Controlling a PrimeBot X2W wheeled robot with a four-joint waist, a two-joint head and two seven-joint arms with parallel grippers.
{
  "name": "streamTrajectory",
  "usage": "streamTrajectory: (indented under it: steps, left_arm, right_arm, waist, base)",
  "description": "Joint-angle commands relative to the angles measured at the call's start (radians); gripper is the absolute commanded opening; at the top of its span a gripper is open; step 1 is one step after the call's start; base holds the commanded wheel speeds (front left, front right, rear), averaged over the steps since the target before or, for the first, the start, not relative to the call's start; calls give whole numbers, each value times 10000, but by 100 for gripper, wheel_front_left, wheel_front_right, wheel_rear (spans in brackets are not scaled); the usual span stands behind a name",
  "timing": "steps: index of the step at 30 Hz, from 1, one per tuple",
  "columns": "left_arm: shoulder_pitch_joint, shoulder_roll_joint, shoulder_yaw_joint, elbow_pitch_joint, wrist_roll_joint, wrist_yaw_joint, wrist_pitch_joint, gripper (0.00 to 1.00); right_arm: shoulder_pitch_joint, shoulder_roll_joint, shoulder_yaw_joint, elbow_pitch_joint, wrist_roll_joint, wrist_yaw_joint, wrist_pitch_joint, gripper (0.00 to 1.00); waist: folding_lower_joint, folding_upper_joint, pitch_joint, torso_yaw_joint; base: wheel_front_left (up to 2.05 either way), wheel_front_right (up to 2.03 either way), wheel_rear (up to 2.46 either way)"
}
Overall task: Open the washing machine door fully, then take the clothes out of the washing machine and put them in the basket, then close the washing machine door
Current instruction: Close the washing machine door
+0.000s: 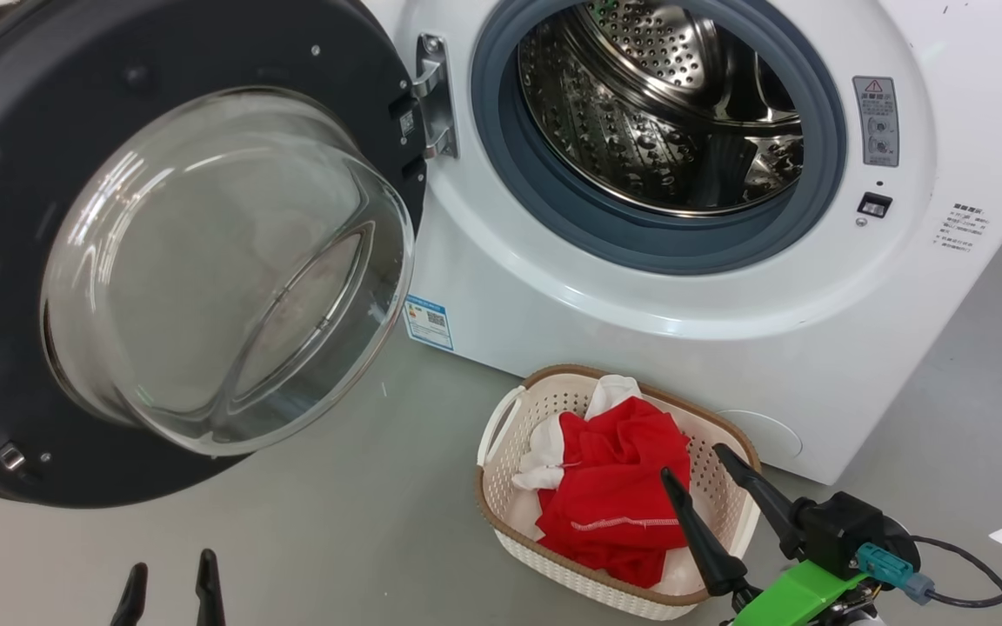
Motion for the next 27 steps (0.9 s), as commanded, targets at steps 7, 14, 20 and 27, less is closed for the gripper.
streamTrajectory:
  steps: [7, 14, 20, 27]
  left_arm:
    - [-337, 51, 454, -731, -510, -91, -53, 0]
    - [-1493, 65, 1903, -2281, -487, -614, -53, 0]
    - [-3270, 1004, 3479, -2806, -795, -932, -53, 0]
    - [-4974, 2765, 4147, -1939, -2304, -959, -53, 0]
  right_arm:
    - [-461, -45, 210, -228, 82, 63, -65, 100]
    - [-383, 10, 110, -231, 21, 63, -65, 100]
    - [-344, 91, 136, -226, 4, 63, -65, 100]
    - [-358, 104, 120, -240, -23, 63, -65, 100]
  waist:
    - [0, 0, 76, -70]
    - [0, 0, 196, -59]
    - [0, 0, 236, -188]
    - [0, 0, 371, -339]
  base:
    - [0, 0, 0]
    - [0, 0, 0]
    - [0, 0, 0]
    - [0, 0, 0]
